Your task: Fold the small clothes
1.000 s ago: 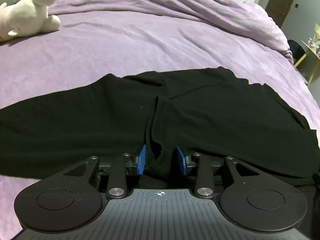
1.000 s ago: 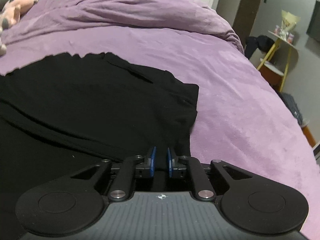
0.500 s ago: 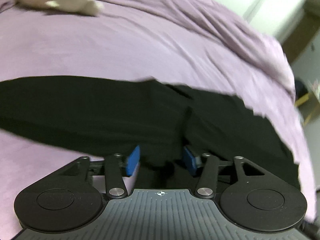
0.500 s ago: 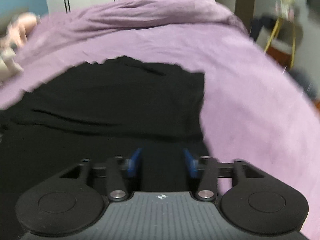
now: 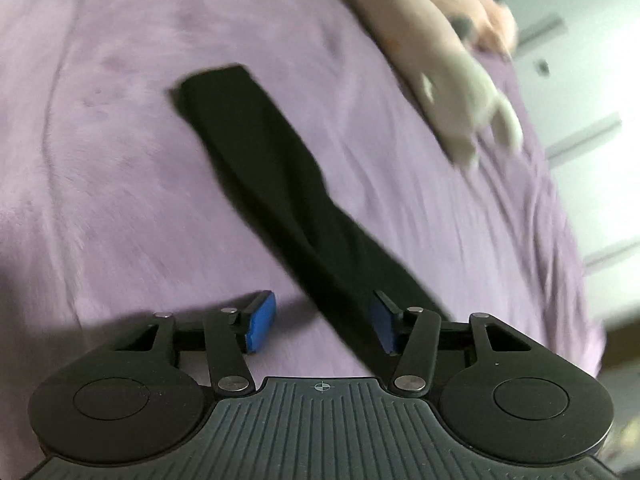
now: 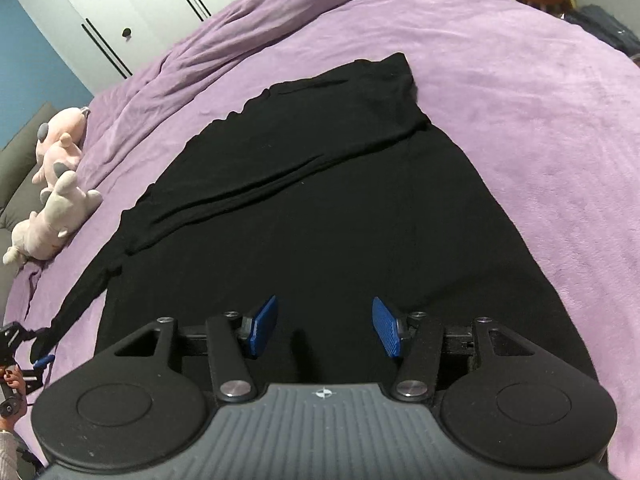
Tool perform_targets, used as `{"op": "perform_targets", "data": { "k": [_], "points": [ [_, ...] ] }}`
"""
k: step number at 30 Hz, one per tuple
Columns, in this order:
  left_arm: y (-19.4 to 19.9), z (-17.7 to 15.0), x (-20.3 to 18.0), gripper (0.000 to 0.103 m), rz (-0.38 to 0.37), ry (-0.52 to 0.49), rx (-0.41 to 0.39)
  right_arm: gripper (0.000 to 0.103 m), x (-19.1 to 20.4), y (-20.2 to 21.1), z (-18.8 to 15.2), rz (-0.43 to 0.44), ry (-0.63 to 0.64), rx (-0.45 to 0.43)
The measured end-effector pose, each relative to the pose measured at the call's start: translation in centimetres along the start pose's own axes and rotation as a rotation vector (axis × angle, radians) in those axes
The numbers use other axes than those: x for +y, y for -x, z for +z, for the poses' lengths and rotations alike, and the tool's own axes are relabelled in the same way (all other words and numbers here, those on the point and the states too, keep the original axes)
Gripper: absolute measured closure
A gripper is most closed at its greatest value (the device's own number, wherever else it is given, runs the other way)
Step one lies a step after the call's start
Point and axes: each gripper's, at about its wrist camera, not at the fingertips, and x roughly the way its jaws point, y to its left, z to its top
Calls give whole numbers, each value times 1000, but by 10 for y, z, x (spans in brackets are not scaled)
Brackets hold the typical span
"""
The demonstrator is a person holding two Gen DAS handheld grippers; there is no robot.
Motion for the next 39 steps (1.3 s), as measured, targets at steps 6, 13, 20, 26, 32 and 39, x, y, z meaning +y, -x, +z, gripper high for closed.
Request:
{"op": "perform_targets", "data": {
  "k": [6, 13, 20, 26, 32, 39],
  "points": [
    [-9, 30, 25, 66, -32, 142, -48, 50, 8, -7, -4, -37, 12, 14],
    [-24, 43, 42, 94, -33, 204, -21, 50, 12, -12, -3, -46, 23, 16],
    [-5, 39, 10, 98, -18, -16, -61, 50, 8, -8, -5, -21, 11, 7],
    [21, -13, -104, 98, -216, -428, -43, 50, 0, -3, -7, 19, -11, -4],
    [31, -151, -211, 95, -560, -772, 179, 51, -12, 6, -6, 38, -44, -19],
    [2, -260, -210, 60, -456, -883, 391, 50, -24, 1, 9, 64, -32, -9]
  ]
}}
